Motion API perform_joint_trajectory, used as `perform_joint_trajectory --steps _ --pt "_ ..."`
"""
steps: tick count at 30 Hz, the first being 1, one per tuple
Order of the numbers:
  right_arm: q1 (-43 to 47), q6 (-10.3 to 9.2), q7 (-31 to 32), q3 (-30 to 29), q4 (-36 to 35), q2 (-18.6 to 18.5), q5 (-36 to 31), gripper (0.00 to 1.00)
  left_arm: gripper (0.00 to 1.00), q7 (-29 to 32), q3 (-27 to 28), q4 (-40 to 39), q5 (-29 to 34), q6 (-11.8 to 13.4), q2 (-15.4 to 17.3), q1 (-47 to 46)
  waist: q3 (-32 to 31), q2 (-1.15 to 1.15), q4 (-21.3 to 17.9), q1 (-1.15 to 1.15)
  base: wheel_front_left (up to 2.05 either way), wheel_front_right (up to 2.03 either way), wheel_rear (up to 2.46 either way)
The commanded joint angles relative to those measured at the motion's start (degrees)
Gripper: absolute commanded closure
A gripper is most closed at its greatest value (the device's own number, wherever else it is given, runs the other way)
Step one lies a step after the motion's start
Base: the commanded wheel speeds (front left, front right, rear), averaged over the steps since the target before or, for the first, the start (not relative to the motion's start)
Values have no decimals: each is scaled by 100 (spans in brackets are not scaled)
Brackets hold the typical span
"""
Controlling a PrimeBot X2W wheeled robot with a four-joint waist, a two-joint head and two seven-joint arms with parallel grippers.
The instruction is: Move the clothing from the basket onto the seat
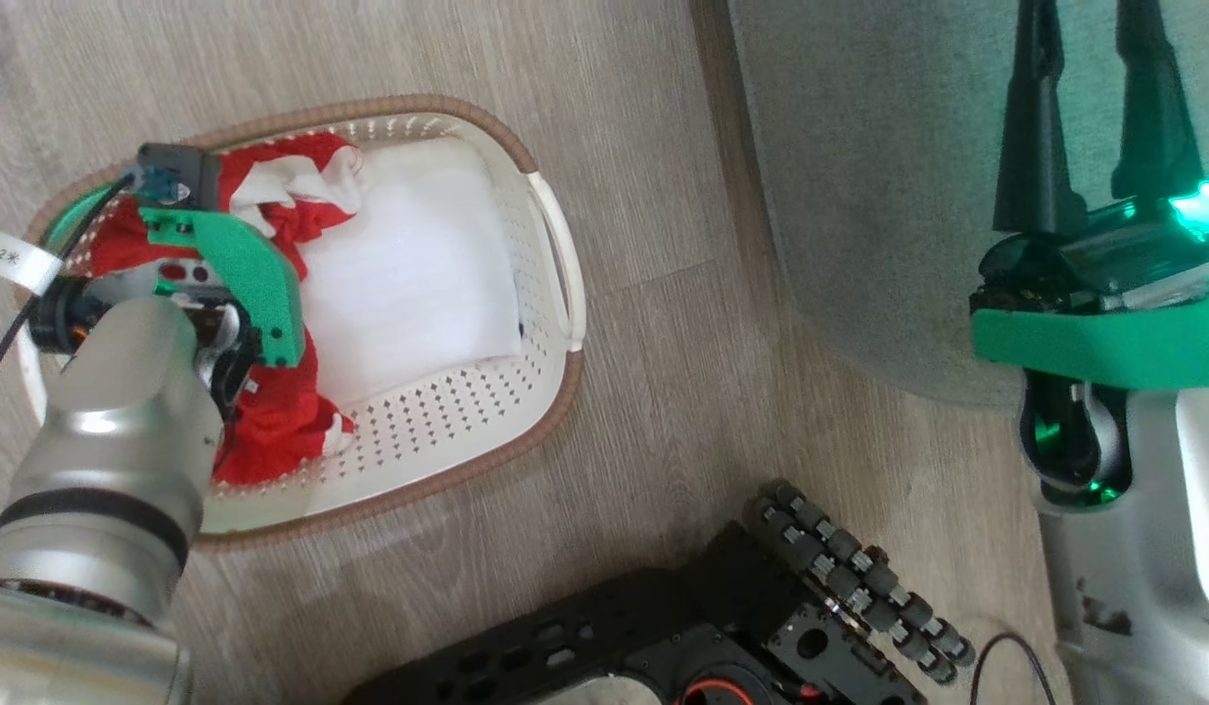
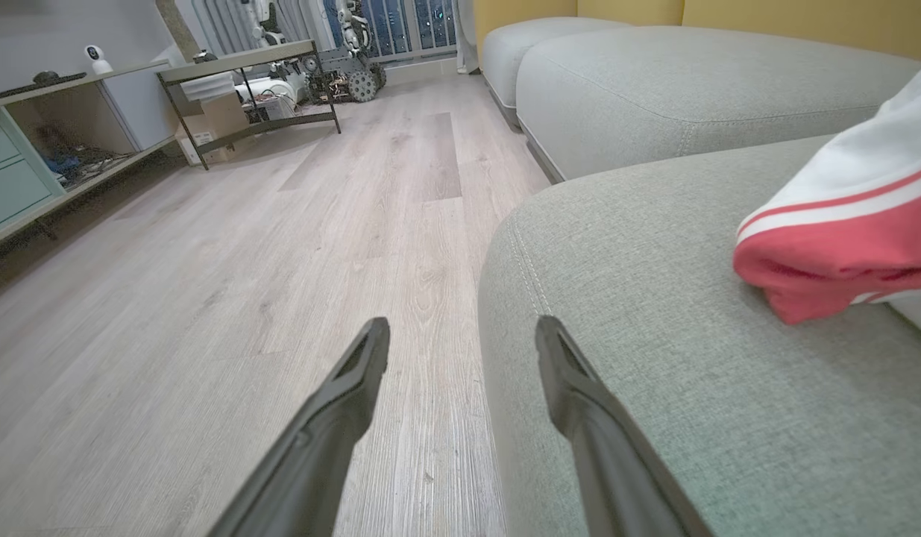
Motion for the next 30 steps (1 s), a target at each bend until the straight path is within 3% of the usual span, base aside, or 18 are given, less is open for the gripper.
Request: perform_joint_trajectory --steps 1,19,30 --pt "87 -2 -36 95 -126 22 -22 0 100 -80 70 -45 -47 -47 45 195 -128 0 27 0 0 0 0" --pt "366 -2 -36 12 63 -250 -3 0 100 -804 -364 -324 -275 -184 -526 1045 -1633 0 484 0 0 0 0" --pt "768 -2 -36 1 209 -502 52 0 100 -1244 -929 -962 -687 -186 -587 1568 -2738 0 877 0 0 0 0"
